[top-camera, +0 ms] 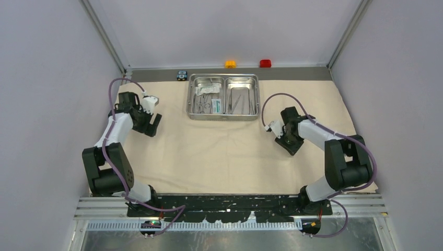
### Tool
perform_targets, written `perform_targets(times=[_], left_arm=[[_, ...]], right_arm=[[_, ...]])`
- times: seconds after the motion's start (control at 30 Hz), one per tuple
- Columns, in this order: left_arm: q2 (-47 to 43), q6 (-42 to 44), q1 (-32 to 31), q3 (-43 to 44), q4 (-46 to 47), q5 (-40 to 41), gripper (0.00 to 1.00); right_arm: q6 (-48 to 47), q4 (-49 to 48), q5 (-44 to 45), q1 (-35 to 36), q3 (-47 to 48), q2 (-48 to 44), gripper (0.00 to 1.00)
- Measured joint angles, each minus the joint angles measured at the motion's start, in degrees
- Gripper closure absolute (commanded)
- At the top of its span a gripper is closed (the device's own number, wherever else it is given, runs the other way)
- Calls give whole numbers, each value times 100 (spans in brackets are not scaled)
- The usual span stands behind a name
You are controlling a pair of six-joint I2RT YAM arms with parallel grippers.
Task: Open and lay out the surgical kit
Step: Smooth out the surgical kit at the center of the board.
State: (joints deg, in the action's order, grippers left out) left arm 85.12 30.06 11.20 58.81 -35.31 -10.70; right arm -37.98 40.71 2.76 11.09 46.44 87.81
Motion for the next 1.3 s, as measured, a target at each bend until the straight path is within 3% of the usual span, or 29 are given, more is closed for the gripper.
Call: perform_targets(times=[0.17, 0.3, 0.47, 0.63, 0.8, 1.07, 1.3], left_arm=[[7, 42, 0, 0, 33, 50, 15], [7, 42, 0, 0, 111, 48, 15], [7, 37, 0, 0, 133, 17, 15], [7, 11, -11, 0, 144, -48, 15], [7, -26, -20, 0, 151, -107, 15], [131, -127, -31, 39, 181, -138, 15], [136, -120, -33, 44, 186, -131, 15]], right_arm=[[-7, 789, -166, -31, -107, -376, 41], [278, 986, -778, -37, 118, -765, 31], [861, 249, -1360, -7, 898, -439, 30], [1377, -581, -1473, 74, 1797, 776, 31], [1613, -1093, -1462, 133, 2081, 1576, 34], [1497, -1193, -1397, 203, 2149, 1799, 39], [942, -713, -1200, 208, 2151, 1794, 43]])
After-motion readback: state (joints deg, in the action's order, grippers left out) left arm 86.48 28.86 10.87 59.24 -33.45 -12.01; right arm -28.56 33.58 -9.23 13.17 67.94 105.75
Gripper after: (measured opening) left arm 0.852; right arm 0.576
